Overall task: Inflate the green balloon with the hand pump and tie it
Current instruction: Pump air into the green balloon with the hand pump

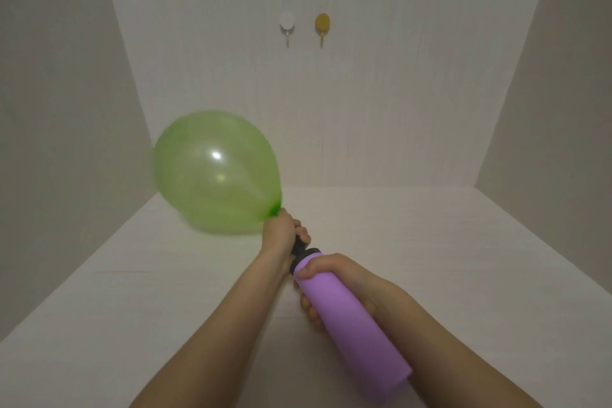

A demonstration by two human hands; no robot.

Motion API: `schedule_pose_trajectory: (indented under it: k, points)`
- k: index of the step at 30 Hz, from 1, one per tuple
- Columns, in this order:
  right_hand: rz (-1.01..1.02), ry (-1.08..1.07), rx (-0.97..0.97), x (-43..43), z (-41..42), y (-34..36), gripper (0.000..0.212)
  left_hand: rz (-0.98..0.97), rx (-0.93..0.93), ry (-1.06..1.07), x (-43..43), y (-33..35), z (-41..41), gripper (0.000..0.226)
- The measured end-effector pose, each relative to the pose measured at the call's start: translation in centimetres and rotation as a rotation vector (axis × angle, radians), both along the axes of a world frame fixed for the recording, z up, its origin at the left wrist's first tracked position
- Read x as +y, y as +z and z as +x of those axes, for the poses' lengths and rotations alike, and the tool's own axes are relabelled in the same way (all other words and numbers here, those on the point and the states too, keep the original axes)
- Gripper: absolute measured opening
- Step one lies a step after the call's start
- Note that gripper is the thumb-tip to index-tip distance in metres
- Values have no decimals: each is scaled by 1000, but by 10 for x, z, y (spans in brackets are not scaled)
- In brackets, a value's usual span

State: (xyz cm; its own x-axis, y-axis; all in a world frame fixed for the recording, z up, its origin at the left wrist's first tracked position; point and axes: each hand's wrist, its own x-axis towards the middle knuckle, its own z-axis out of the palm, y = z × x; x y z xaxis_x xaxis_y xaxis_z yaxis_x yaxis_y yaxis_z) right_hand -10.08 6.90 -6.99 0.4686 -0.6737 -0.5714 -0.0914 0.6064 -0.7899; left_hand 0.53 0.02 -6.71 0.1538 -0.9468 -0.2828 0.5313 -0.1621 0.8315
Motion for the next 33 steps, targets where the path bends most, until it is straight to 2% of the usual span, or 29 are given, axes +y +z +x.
schedule_pose_trajectory:
  k: [7, 11, 17, 25, 33]
  points:
    - [3, 9, -15, 7, -10, 6, 21, -7, 70, 26, -18, 11, 21, 31]
    - [4, 8, 28, 3, -12, 4, 22, 17, 49, 14, -15, 5, 9, 32]
    - [4, -30, -7, -2, -1, 3, 25, 13, 33, 3, -16, 4, 7, 33]
    - [-22, 51, 56, 3, -9, 0, 26, 19, 57, 23, -21, 1, 17, 34]
    - [-24, -8, 8, 2, -4, 5, 25, -2, 23, 18, -23, 11, 16, 32]
